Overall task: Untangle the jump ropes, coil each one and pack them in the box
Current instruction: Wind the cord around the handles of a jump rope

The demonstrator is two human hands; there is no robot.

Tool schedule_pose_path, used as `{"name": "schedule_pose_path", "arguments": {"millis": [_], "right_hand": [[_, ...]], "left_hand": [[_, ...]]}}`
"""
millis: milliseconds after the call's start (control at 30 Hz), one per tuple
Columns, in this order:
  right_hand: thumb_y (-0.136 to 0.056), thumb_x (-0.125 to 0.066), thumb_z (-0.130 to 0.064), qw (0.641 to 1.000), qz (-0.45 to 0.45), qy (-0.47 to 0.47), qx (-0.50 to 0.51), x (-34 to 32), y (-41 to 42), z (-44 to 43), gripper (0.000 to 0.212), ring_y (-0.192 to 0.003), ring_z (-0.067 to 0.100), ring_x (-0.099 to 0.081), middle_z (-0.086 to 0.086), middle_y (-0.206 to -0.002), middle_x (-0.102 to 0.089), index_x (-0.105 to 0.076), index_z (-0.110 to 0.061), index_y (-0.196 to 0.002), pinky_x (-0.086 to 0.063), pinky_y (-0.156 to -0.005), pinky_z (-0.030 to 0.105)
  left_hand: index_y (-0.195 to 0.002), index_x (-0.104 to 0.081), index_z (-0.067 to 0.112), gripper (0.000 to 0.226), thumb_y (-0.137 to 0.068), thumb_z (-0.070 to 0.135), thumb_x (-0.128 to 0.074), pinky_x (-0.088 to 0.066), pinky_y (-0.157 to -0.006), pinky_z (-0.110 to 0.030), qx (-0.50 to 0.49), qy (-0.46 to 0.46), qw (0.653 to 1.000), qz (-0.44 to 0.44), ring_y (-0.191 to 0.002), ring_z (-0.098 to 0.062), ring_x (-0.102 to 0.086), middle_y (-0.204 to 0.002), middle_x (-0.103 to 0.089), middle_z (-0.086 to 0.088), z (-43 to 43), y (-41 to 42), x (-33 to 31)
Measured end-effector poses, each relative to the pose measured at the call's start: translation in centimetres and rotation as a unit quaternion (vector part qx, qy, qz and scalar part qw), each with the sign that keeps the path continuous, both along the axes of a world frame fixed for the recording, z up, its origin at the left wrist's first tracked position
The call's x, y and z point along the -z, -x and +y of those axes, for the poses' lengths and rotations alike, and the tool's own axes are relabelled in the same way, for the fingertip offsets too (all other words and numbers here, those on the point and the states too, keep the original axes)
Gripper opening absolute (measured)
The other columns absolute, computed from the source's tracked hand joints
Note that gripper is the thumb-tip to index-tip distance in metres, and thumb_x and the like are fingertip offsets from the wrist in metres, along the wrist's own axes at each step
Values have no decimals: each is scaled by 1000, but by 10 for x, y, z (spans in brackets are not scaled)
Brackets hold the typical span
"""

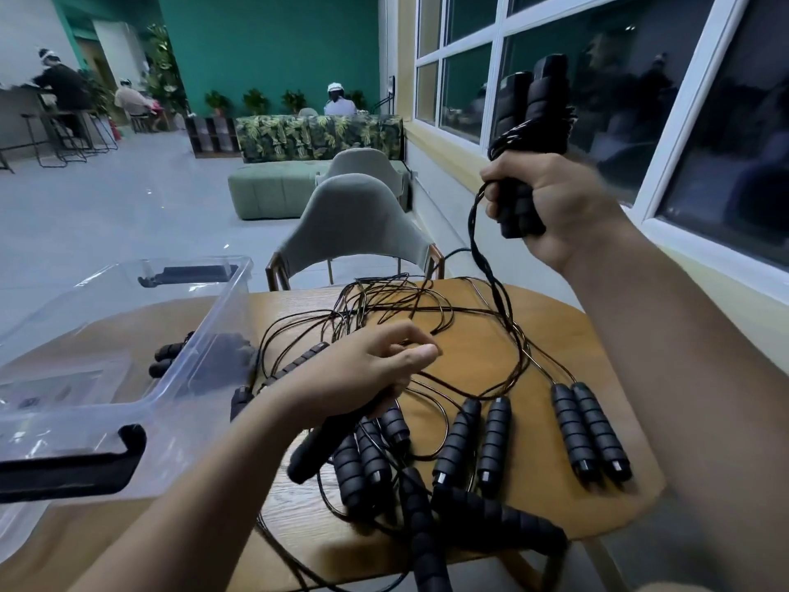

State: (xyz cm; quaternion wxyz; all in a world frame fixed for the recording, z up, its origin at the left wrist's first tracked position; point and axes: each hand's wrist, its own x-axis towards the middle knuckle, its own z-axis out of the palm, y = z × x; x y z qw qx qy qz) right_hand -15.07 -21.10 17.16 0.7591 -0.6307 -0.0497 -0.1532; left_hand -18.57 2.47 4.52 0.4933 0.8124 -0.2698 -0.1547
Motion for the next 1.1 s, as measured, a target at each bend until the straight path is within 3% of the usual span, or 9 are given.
{"name": "schedule_pose_path", "arguments": {"millis": [167,367,500,700,800,867,933,1000,1100], "right_hand": [[-87,-70,7,999,-9,-15,-34,8,8,22,16,-56,16,-57,6,-68,-58,-65,-8,-83,-47,-53,29],[-87,-71,8,997,5,-2,-82,27,17,44,15,-56,21,-56,12,-70,-56,-64,-1,-97,-46,-54,32],[-88,-71,7,993,11,-4,-113,38,18,52,13,-58,22,-58,11,-69,-59,-65,0,-98,-49,-59,36],[-87,-74,10,993,-14,49,-109,49,24,34,17,-72,23,-65,7,-78,-69,-71,-2,-98,-56,-67,36],[-87,-73,10,997,-11,21,-71,61,27,27,16,-68,23,-63,8,-77,-67,-71,-4,-93,-53,-66,36],[-89,-72,8,999,-4,-25,-43,66,28,22,14,-63,21,-61,6,-73,-64,-69,-5,-93,-49,-64,35],[-89,-71,7,998,-3,-53,-26,68,27,16,14,-61,20,-60,6,-72,-63,-68,-6,-94,-46,-65,37],[-90,-70,7,998,0,-62,-16,67,24,10,15,-60,20,-58,7,-70,-61,-68,-8,-88,-41,-65,39],[-89,-70,6,998,12,-55,-20,67,21,10,17,-60,21,-57,7,-68,-60,-67,-9,-82,-38,-64,39]], "left_hand": [[-120,-68,38,19,-104,46,-61,-55,-56,-26,-74,30,989,-124,-65,-18,-73,-89,-72,4,-23,-3,0],[-112,-72,40,22,-95,54,-71,-56,-58,-28,-154,108,973,-136,-63,-15,-71,-92,-74,5,-34,-8,4],[-98,-81,26,14,-99,37,-73,-48,-53,-26,-180,174,963,-103,-62,-10,-62,-80,-75,4,-35,-10,6],[-102,-82,19,12,-98,29,-75,-50,-61,-26,-196,213,954,-74,-71,-15,-68,-92,-80,-4,-16,-14,12],[-99,-80,18,12,-96,30,-77,-54,-63,-35,-201,200,956,-78,-71,-15,-70,-91,-80,-3,-8,-18,14],[-99,-79,22,11,-93,31,-81,-62,-74,-46,-193,144,967,-87,-73,-19,-74,-92,-80,0,4,-26,18],[-104,-78,29,15,-90,31,-83,-65,-86,-47,-163,52,983,-70,-78,-18,-77,-94,-80,6,15,-29,23],[-109,-76,35,23,-88,31,-85,-65,-87,-42,-136,-34,988,-62,-81,-15,-77,-94,-79,10,21,-31,29],[-113,-74,39,27,-88,35,-84,-62,-85,-38,-119,-73,988,-62,-87,-15,-73,-96,-76,5,16,-31,37]]}}
